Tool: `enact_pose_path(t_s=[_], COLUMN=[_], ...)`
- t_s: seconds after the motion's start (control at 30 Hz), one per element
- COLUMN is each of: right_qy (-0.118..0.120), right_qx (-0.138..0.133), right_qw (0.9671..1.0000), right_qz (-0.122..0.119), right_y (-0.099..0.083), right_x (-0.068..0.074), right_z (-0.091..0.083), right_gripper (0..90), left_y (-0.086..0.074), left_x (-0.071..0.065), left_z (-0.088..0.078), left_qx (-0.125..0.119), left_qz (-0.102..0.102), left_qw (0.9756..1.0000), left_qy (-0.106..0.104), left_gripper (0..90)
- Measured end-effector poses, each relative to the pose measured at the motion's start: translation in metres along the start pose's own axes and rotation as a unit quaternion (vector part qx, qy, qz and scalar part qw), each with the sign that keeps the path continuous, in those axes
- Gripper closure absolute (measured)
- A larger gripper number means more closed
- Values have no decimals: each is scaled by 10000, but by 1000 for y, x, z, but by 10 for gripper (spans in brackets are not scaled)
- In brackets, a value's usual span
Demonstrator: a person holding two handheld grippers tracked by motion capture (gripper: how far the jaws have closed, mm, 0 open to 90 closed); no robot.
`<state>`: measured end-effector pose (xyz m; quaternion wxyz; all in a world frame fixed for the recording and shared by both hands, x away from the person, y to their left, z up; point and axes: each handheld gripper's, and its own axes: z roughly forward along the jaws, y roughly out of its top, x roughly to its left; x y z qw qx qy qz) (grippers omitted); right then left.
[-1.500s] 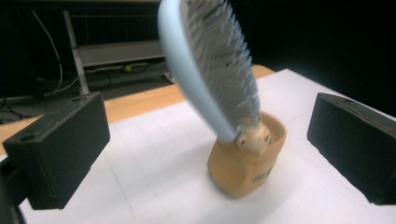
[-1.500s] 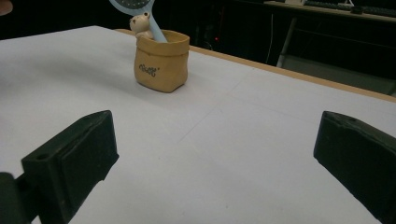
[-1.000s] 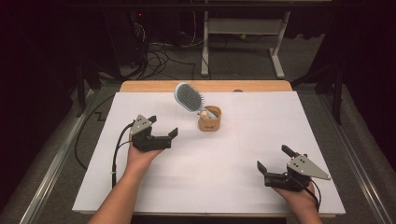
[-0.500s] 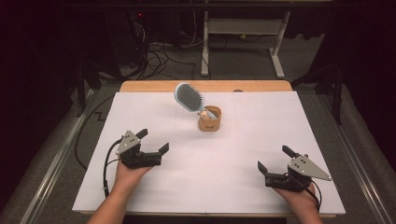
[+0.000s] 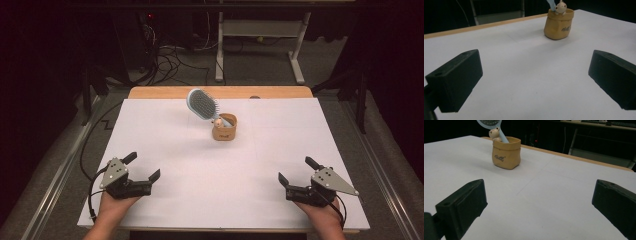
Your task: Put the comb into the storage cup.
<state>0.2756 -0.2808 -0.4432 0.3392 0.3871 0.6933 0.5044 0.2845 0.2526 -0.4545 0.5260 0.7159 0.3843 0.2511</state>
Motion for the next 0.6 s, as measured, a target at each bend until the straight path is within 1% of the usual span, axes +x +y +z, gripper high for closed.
enact_pose_path(t_s=[0.03, 0.1, 0.2, 0.27, 0.33, 0.4, 0.47, 0.6], right_qy=[-12, -43, -79, -75, -53, -37, -35, -16], right_qx=[-33, -78, -58, -43, -30, -30, -46, -65], right_qw=[10000, 10000, 9999, 9999, 9999, 10000, 9999, 9999], right_qz=[4, 29, 91, 146, 120, 75, 85, 98], right_y=[0, 0, -2, -2, -3, -3, -3, -3], right_x=[0, -1, -2, -3, -2, -2, -2, -4], right_z=[-2, -5, -5, -4, -3, -3, -4, -5], right_gripper=[0, 0, 0, 0, 0, 0, 0, 0], left_y=[-1, -1, 2, 2, 1, 1, 0, 1], left_x=[2, 3, 1, 0, -2, -3, -4, -5], left_z=[-1, -4, -5, -4, -3, -2, -1, 0], left_qx=[29, -15, -154, -202, -225, -182, -169, -194], left_qz=[-40, -44, 64, 76, 97, 119, 84, 77], left_qw=[10000, 10000, 9999, 9997, 9996, 9997, 9997, 9997], left_qy=[18, 4, -20, -77, -118, -120, -131, -112], left_gripper=[0, 0, 0, 0, 0, 0, 0, 0])
